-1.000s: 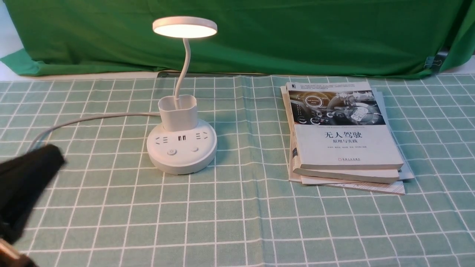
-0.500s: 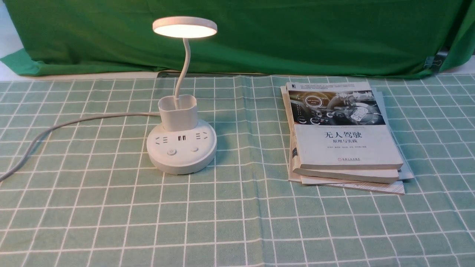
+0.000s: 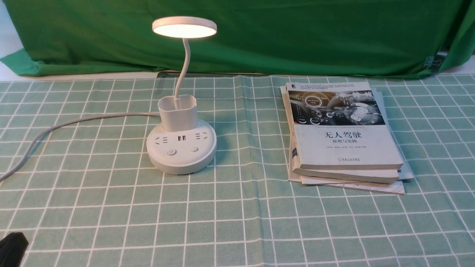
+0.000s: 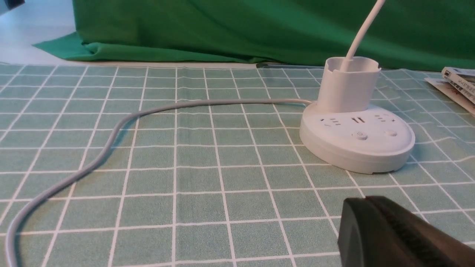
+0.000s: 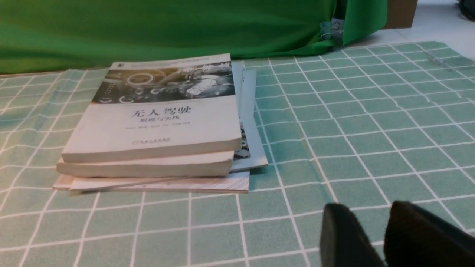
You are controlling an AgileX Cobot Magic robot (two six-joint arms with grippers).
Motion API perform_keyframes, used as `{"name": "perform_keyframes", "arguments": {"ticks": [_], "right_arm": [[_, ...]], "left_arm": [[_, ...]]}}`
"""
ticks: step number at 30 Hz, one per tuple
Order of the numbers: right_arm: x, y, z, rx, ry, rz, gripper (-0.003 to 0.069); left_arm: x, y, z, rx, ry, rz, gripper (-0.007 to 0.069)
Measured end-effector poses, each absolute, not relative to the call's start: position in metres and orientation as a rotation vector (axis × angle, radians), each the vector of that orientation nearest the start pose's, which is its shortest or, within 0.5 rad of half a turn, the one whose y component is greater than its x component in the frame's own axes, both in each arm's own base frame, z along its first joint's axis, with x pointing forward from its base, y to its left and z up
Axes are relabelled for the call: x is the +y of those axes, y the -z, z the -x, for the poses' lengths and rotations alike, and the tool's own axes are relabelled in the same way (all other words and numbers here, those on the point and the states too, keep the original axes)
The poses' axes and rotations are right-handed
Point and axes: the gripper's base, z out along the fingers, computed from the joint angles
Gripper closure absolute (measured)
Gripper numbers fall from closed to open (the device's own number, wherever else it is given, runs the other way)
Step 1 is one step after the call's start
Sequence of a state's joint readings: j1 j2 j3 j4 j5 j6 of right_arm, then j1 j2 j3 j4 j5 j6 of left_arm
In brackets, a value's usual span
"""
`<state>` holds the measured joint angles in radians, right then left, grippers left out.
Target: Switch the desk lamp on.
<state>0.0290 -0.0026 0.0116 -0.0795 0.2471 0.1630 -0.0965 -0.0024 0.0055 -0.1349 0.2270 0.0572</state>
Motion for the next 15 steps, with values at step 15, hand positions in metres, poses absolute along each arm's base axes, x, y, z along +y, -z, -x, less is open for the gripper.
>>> {"name": "perform_keyframes", "arguments": {"ticks": [15], "right_arm": [[-0.0002, -0.1871, -0.0555, 1.738, -0.068, -0.064, 0.0419]], "left_arm": [[-0.0081, -0.1911, -0.055, 1.713, 0.145, -0.05, 0.0622]]}}
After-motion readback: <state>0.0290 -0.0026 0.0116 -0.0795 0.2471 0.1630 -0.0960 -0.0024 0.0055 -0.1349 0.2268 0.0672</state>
